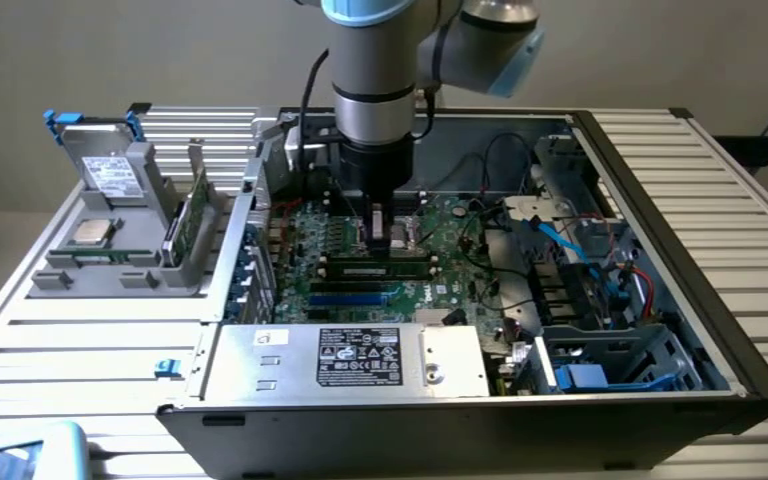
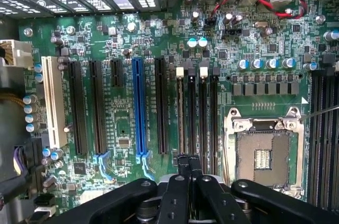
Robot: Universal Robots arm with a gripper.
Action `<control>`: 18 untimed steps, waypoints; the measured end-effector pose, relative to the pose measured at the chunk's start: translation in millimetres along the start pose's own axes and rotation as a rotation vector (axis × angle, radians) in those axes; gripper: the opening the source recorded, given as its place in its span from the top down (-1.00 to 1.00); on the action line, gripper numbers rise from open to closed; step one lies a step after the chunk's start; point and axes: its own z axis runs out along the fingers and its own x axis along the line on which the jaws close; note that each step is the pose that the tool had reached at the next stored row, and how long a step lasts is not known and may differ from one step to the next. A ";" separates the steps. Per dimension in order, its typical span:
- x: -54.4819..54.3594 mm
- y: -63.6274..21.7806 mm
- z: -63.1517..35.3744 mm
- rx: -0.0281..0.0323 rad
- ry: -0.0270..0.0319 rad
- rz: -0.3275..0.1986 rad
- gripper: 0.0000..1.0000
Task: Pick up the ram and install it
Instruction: 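Press down the ram until it locks into place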
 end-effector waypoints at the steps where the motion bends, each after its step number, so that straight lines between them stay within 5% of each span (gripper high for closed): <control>1: 0.1 0.8 0.7 0.0040 -0.0001 0.000 0.79; 8: 1.0 4.9 3.1 0.0130 -0.0005 0.000 0.79; 18: 2.6 5.1 6.9 0.0131 -0.0004 0.001 0.79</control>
